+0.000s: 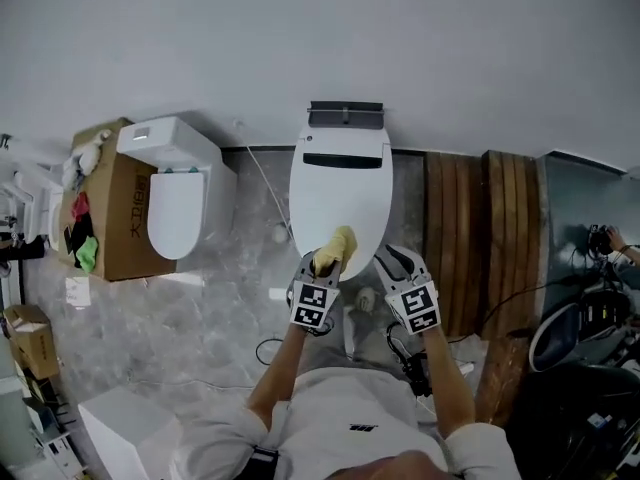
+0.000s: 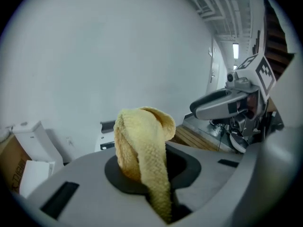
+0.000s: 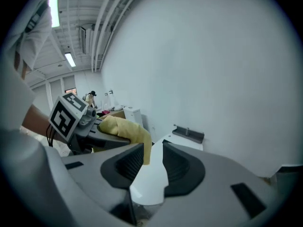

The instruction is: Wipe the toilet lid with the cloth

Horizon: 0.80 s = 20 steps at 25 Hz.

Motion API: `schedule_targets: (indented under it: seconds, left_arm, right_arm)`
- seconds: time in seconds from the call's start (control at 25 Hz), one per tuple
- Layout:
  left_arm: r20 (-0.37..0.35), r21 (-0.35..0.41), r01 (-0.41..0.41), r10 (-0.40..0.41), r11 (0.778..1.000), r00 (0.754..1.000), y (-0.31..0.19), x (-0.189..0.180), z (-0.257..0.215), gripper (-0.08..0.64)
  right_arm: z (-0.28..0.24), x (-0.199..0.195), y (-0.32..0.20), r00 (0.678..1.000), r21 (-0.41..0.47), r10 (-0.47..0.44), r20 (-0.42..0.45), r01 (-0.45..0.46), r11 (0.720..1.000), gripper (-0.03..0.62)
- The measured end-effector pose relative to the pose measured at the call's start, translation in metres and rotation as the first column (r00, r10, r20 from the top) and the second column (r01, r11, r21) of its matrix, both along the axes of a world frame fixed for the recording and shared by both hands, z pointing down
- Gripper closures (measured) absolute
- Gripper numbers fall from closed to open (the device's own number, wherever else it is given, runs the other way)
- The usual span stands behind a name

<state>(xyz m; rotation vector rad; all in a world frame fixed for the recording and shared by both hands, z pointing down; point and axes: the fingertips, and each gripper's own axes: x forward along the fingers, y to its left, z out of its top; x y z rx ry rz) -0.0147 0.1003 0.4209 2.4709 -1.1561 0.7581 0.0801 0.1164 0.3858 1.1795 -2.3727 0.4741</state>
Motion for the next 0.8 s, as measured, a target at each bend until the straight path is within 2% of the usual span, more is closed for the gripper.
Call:
schedule_targets:
  seconds: [0.16,0.36,0.8]
  left_arm:
    - [-0.016,0.097,0.001,0.0,0.995,1.0,0.01,0.0,-0.068,0.48]
    - [-0.02,0.179,-0.005,0.008,0.984,1.0,0.03,-0.001,-0.119,0.48]
    - [-0.048,0.217,0.042,-0.032,0.975,0.998,0.052,-0.002,-0.157,0.48]
  right_arm:
    - [-0.053,0.005,0.014,1.0,0.072,0.024,0.009,-0.025,0.997,0.454]
    - [-0.093,0.008,0.03,0.997,0.123,0.049,0.057,-0.055,0.991,0.454]
    - [-0.135,0.009,0.043,0.999,0.195,0.033,0.04,-0.041,0.98,0.454]
